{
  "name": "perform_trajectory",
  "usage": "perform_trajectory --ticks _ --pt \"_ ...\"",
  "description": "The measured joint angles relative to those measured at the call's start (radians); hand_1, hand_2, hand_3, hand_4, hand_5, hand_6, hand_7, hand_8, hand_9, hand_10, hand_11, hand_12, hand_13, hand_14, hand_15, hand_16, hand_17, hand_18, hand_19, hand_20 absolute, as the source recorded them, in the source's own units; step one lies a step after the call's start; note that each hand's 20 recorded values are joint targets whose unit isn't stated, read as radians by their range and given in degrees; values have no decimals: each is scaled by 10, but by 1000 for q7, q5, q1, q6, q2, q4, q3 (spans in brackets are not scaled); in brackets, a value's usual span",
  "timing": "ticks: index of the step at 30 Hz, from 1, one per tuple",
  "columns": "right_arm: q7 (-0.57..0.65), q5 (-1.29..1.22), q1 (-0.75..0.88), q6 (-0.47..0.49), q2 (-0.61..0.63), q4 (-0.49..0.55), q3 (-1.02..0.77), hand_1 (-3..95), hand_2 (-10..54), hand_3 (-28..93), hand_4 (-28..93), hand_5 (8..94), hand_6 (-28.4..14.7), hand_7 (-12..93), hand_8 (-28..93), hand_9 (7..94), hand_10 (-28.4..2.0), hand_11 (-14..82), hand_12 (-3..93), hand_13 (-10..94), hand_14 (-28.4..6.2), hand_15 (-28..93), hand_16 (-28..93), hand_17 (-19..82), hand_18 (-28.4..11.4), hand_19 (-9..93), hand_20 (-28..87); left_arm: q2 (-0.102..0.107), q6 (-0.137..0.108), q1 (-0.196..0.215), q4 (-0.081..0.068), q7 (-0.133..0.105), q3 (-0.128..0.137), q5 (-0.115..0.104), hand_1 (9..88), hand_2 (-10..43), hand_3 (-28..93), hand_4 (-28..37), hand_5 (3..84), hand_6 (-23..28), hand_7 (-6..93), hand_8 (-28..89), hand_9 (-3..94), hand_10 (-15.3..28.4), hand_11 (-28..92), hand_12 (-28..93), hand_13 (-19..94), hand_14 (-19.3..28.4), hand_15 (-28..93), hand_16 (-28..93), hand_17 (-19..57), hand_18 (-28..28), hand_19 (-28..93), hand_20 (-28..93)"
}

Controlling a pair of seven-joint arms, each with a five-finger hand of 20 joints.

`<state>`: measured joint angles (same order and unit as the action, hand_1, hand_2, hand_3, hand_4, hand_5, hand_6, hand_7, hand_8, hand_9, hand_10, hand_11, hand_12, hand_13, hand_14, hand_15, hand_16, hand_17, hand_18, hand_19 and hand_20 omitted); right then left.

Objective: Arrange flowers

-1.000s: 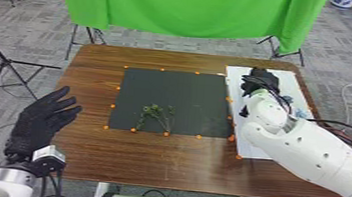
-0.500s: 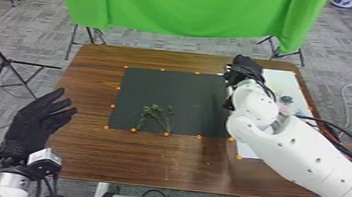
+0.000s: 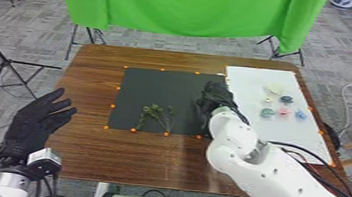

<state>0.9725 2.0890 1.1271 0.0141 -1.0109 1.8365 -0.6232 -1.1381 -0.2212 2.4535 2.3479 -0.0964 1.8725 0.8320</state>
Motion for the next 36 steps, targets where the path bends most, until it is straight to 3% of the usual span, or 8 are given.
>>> perform_trajectory --ticks 18,36 --pt "13 -27 77 39 4 36 -19 468 -95 876 -262 883 -39 252 188 917 -121 464 229 857 -54 800 154 419 -237 932 246 -6 5 -23 -1 34 0 2 234 49 826 -212 367 100 140 -99 328 193 236 87 246 264 456 -88 -93 246 599 -80" --pt "37 -56 30 11 -8 -2 2 436 -95 856 -272 874 -34 268 148 908 -121 471 225 854 -58 790 152 414 -235 932 224 -6 5 -29 -1 38 -1 2 235 50 825 -211 368 101 140 -100 328 192 236 88 246 263 456 -89 -92 246 599 -80"
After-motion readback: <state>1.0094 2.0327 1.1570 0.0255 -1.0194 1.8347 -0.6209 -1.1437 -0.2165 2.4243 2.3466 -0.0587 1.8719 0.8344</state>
